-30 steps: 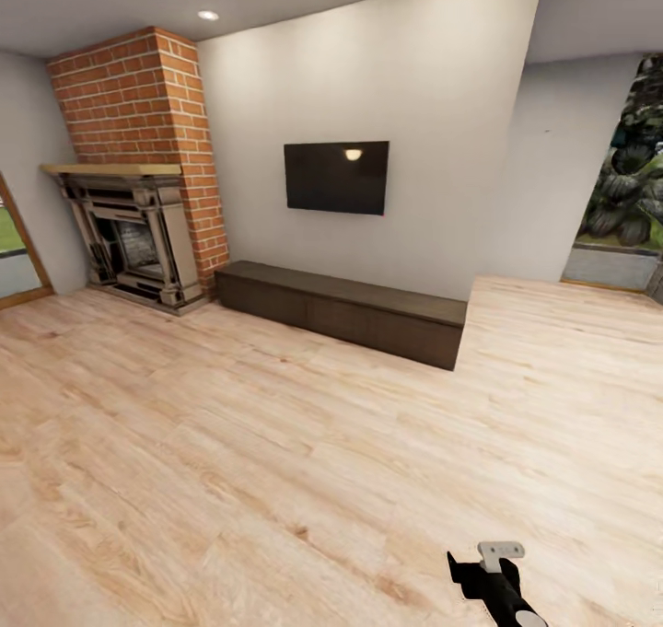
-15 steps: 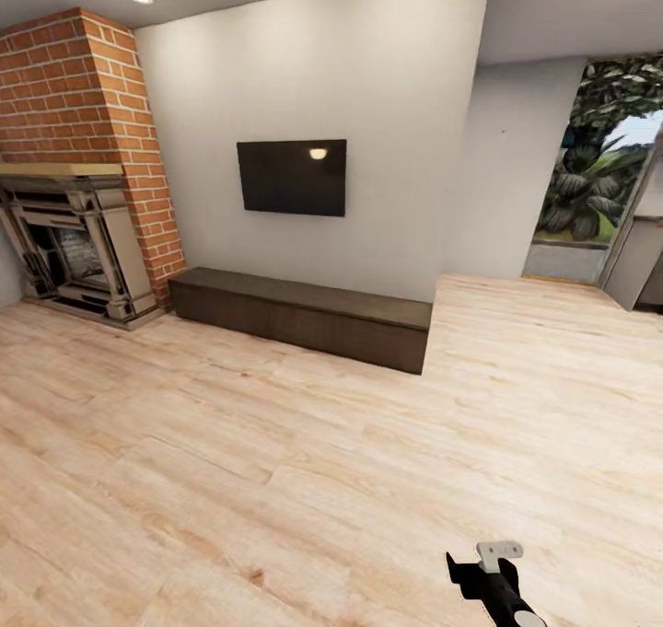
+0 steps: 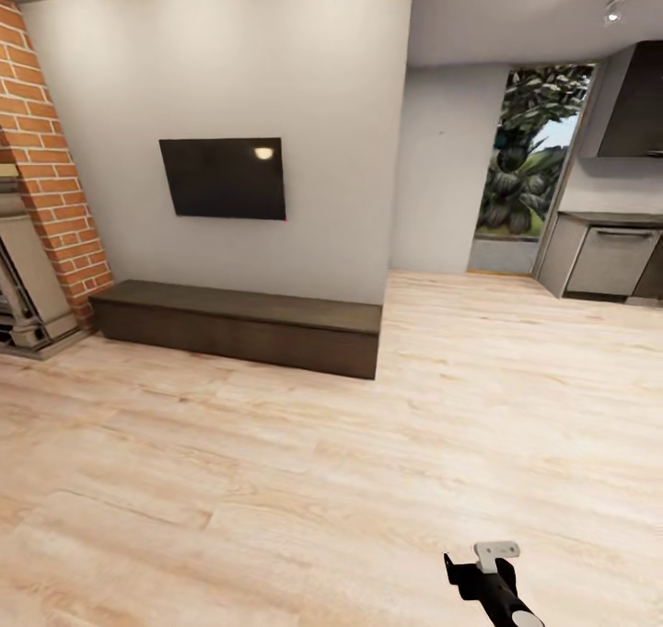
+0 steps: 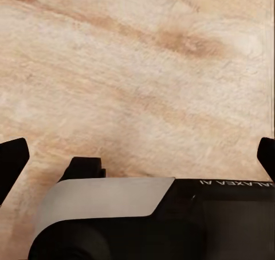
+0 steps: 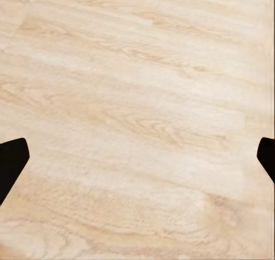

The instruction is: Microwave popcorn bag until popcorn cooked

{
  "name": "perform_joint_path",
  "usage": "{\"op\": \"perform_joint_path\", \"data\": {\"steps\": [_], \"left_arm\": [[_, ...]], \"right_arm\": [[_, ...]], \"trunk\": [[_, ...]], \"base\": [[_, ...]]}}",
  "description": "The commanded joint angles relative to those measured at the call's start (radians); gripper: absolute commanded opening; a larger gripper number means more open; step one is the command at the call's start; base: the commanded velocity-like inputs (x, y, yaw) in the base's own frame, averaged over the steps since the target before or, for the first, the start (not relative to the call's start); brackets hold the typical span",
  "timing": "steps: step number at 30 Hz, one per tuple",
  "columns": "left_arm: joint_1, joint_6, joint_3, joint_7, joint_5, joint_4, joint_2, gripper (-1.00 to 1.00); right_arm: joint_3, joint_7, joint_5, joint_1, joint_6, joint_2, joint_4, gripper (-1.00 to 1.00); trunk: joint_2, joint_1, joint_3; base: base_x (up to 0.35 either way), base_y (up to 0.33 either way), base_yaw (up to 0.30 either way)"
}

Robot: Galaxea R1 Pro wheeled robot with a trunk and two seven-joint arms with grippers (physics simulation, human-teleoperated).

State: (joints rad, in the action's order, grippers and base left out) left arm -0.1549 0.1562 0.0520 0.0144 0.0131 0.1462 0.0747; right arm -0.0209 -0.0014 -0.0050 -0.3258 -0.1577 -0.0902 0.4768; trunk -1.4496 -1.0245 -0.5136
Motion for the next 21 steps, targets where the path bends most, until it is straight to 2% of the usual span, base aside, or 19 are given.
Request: {"op": "perform_joint_path", "data": {"steps": [1,13,15,18,21], "left_arm": [[-0.001,0.003,0.005,0.001,0.001,0.0,0.0,1.0],[-0.001,0.003,0.005,0.001,0.002,-0.001,0.0,1.0],[-0.001,0.003,0.006,0.001,0.002,-0.001,0.0,1.0],[0.0,0.003,0.004,0.001,0.003,-0.001,0.0,1.0],[0.0,0.003,0.017,0.001,0.003,-0.001,0.0,1.0]], "right_arm": [[-0.002,0.0,-0.001,-0.001,-0.003,0.0,-0.001,1.0],[-0.008,0.0,-0.001,-0.005,-0.003,0.0,-0.003,1.0],[-0.005,0.0,0.0,-0.021,0.004,0.0,0.005,1.0],[-0.005,0.0,-0.002,-0.097,0.033,0.001,0.004,1.0],[-0.008,0.0,-0.002,-0.109,0.047,0.007,0.001,1.0]], "trunk": [[0.0,-0.001,-0.001],[0.0,-0.001,-0.001],[0.0,-0.001,-0.001],[0.0,-0.001,-0.001],[0.0,-0.001,-0.003]], "base": [[0.326,-0.191,-0.3],[0.326,-0.186,-0.3],[0.325,-0.172,-0.3],[0.326,-0.159,-0.299],[0.331,-0.128,-0.291]]}}
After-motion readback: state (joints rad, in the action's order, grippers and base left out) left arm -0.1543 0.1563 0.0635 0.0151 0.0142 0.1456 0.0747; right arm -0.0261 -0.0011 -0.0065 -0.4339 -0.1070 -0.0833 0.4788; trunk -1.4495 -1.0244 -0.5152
